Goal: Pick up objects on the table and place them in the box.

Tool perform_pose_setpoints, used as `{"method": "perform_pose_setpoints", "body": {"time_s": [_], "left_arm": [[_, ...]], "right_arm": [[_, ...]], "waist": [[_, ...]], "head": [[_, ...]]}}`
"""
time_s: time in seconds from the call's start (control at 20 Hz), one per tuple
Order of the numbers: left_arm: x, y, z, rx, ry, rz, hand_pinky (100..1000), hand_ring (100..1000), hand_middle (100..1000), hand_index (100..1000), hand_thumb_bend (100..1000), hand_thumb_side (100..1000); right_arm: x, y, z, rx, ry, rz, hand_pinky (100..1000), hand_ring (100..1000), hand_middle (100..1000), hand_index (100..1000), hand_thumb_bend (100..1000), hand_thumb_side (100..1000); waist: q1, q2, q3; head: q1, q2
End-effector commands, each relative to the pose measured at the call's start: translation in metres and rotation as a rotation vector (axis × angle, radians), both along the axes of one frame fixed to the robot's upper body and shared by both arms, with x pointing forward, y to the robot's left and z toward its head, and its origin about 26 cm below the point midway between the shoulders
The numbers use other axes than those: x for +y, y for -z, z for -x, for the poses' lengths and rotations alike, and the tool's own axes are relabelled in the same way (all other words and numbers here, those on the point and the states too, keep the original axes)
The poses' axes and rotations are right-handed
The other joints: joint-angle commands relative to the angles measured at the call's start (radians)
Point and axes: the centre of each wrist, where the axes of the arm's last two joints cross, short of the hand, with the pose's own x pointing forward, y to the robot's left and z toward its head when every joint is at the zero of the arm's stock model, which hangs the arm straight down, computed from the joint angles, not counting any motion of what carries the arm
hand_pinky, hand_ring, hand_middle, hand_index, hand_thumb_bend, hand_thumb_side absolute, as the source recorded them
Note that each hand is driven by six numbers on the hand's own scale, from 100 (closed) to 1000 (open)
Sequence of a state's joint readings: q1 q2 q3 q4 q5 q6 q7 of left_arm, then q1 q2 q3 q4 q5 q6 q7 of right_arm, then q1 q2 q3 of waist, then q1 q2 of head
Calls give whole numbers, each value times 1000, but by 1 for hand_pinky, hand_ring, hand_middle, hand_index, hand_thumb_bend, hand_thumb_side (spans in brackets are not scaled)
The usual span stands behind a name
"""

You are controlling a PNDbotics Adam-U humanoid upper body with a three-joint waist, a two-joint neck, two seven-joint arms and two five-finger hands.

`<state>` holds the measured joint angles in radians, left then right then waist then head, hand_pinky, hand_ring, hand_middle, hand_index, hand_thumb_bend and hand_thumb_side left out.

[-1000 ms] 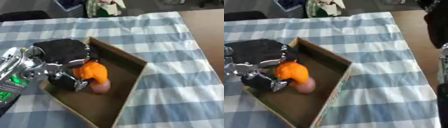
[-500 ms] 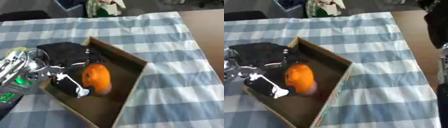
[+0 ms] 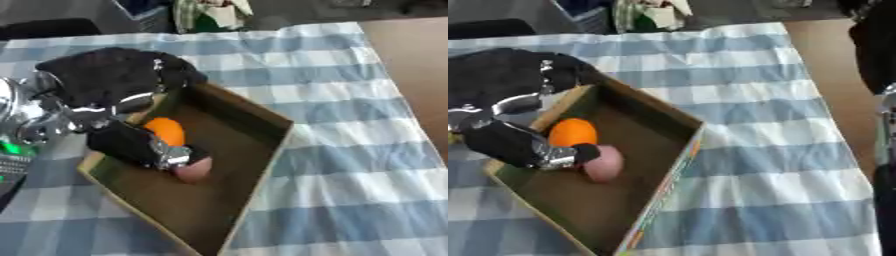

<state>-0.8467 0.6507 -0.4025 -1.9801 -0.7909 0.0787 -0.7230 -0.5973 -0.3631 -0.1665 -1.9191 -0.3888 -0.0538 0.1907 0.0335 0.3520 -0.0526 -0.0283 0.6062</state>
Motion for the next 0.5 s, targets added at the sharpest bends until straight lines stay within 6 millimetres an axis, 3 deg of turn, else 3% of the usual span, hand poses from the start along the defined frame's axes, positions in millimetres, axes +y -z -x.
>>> {"method": "perform_pose_setpoints", "body": {"time_s": [0.05, 0.5], "left_arm": [[11, -14, 4, -47, -12, 71, 727, 942, 891, 1000, 434, 985], [46, -21, 2, -116, -139, 227, 707, 927, 878, 990, 346, 908]], "right_arm": [[0, -8, 5, -32, -1, -6, 811, 642, 509, 769, 100, 633], [0, -8, 6, -35, 3, -23, 810, 643, 510, 769, 100, 638]], "waist": [[-5, -29, 3], [-14, -37, 10]], "head": [[4, 15], [12, 26]]}}
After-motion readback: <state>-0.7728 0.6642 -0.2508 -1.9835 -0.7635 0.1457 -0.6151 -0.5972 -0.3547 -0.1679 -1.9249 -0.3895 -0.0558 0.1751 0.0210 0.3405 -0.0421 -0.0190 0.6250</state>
